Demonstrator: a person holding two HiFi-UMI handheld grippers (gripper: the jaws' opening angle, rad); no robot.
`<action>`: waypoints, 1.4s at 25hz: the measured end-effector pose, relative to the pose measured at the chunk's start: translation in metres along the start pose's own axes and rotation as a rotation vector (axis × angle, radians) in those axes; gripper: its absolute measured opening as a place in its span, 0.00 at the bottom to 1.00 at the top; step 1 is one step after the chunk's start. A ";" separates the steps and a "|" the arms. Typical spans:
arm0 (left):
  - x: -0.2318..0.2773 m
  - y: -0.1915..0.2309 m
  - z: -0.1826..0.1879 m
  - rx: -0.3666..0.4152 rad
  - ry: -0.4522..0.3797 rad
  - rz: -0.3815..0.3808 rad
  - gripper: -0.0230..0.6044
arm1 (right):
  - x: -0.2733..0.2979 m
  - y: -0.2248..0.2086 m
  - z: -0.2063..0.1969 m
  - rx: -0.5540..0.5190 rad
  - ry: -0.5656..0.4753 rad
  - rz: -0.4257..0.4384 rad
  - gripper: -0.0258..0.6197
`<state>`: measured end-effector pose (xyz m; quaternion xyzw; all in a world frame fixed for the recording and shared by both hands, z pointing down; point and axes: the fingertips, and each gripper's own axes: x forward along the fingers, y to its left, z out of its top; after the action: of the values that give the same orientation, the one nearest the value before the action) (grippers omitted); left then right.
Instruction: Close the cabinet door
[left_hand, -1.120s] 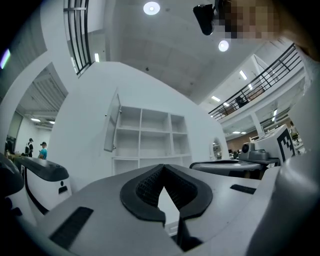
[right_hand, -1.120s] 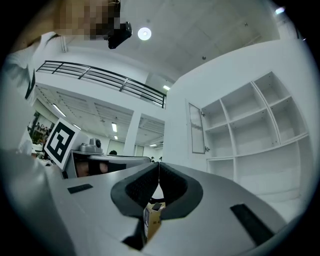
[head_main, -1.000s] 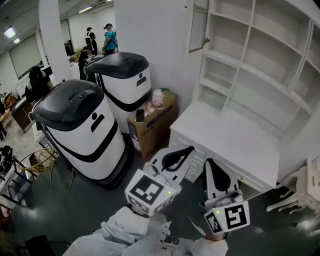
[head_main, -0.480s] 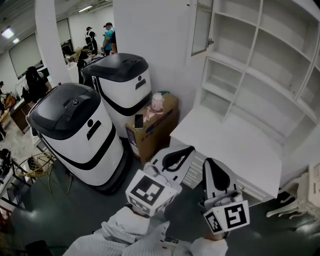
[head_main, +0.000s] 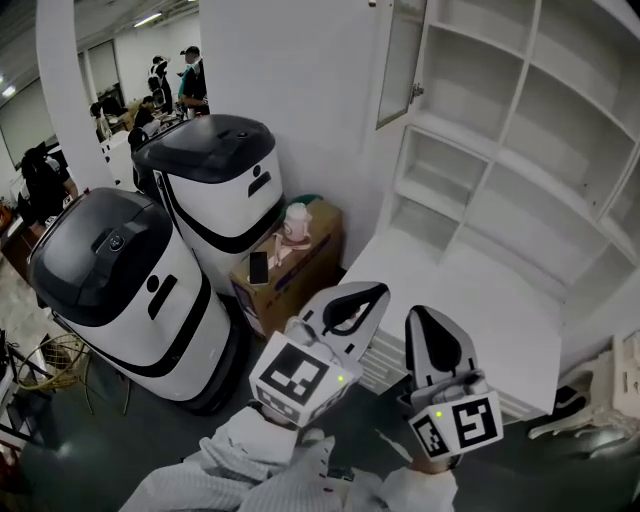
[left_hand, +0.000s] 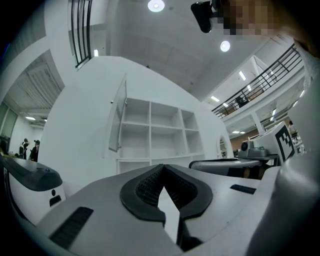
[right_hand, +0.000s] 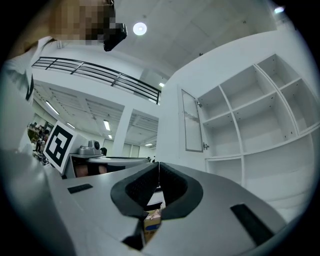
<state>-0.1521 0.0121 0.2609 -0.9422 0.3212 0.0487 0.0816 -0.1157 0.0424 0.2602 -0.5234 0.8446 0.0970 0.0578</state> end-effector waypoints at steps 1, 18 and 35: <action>0.005 0.007 -0.003 0.002 0.006 -0.008 0.05 | 0.007 -0.003 -0.003 0.002 0.002 -0.006 0.06; 0.089 0.064 -0.050 -0.005 0.061 -0.052 0.05 | 0.074 -0.069 -0.049 0.026 0.046 -0.065 0.06; 0.248 0.106 -0.033 0.039 0.018 0.183 0.05 | 0.148 -0.228 -0.035 -0.004 0.007 0.150 0.06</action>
<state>-0.0206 -0.2247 0.2445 -0.9075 0.4076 0.0410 0.0924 0.0228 -0.1936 0.2414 -0.4589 0.8815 0.1008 0.0463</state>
